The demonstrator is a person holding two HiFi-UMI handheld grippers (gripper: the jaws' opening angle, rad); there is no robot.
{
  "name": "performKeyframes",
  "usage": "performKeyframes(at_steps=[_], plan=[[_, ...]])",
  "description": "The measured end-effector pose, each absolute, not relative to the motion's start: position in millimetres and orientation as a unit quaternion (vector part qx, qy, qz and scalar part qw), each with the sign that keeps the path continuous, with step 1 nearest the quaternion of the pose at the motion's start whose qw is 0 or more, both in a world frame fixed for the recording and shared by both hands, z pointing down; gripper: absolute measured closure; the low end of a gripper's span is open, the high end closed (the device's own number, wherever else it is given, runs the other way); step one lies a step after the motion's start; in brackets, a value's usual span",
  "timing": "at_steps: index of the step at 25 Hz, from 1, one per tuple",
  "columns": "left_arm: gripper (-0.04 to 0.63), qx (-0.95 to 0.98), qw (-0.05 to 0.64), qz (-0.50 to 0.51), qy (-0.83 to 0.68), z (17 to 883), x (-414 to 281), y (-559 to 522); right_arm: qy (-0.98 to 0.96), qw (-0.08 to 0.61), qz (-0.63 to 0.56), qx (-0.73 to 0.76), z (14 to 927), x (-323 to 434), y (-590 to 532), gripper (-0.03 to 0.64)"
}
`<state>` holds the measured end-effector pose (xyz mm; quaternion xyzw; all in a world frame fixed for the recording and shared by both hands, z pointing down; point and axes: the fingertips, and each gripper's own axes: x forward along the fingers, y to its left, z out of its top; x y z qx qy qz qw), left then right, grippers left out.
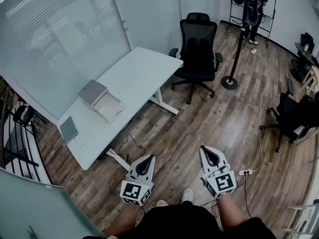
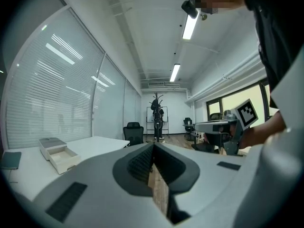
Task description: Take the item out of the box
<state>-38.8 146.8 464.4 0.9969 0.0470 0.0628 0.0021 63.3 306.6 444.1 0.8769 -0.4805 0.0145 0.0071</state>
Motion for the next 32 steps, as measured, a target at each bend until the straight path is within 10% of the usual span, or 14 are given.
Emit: performKeyframes(at_steps=[32], plan=[[0.584,0.995,0.007,0.063,-0.075,486.1,42.6,28.0,-0.548,0.035,0.034,0.835,464.8,184.7,190.5,0.611]])
